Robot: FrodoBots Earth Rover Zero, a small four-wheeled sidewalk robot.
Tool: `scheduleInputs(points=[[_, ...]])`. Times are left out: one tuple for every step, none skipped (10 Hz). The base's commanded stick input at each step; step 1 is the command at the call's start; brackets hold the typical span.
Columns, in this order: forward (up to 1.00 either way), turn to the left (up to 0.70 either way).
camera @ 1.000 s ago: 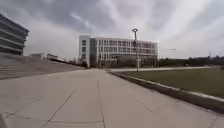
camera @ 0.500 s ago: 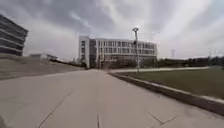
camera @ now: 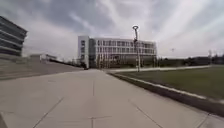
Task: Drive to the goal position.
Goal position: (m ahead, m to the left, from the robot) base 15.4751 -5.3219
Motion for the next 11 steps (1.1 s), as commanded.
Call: scheduleInputs(points=[[0.70, 0.00], [0.70, 0.00], [0.70, 0.00], [0.70, 0.00], [0.70, 0.00], [0.70, 0.00], [0.70, 0.08], [0.70, 0.32], [0.70, 0.03], [0.70, 0.00], [0.70, 0.00]])
